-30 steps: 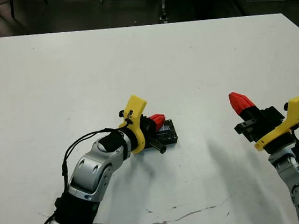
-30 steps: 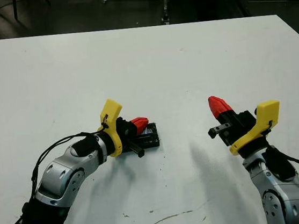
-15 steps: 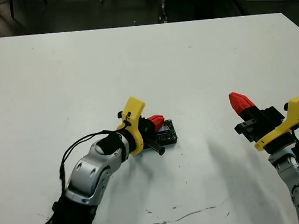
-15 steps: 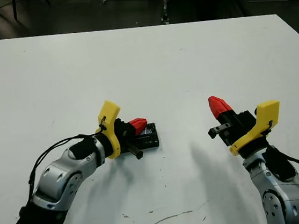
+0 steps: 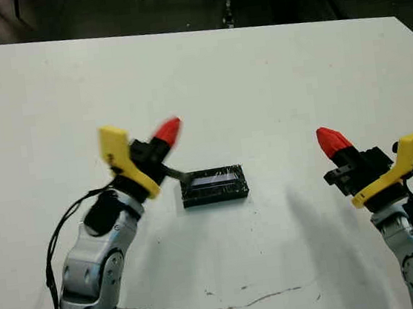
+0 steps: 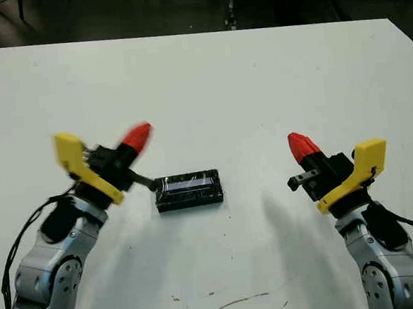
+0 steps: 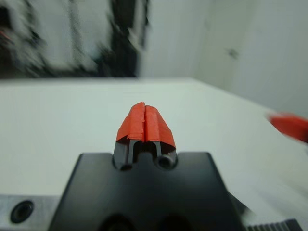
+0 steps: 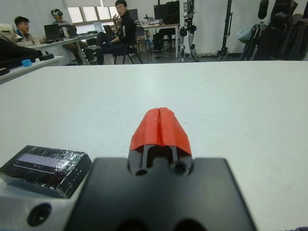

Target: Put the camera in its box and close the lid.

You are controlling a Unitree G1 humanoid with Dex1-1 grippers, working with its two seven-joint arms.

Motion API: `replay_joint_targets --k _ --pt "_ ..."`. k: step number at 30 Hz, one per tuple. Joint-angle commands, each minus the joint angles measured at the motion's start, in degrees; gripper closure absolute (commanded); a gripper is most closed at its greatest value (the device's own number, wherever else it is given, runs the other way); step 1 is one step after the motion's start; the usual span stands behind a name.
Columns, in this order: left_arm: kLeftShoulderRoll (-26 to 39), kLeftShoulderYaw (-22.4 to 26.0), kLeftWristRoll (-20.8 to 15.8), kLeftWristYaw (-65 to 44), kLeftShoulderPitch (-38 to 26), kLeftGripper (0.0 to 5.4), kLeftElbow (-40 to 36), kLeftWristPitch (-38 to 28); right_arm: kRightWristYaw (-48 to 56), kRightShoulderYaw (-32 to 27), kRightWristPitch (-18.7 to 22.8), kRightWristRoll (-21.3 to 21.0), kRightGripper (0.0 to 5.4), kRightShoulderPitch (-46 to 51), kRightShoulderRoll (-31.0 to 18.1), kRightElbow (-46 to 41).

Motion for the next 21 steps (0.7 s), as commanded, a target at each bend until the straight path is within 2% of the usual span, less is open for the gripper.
replay_joint_targets --k 1,6,13,21 --pt "-1.56 1.86 1.77 2.21 1.29 5.37 4.04 -7.72 -1.24 -0.41 -2.39 -0.86 5.4 -0.2 1.44 1.06" --pt "-2.78 3.61 1.84 4.19 3.3 5.37 7.67 -12.26 -4.89 -0.42 -6.25 -3.66 5.4 -0.52 4.56 2.21" --pt "-2.56 4.7 -0.61 3.59 7.52 5.37 7.9 -11.05 -8.34 -1.16 -9.65 -5.67 5.4 -1.35 6.96 3.57" --pt "-3.27 4.84 -1.5 5.05 9.7 5.37 7.07 -9.84 -11.27 -1.47 -9.28 -5.77 5.4 -1.45 7.9 2.59"
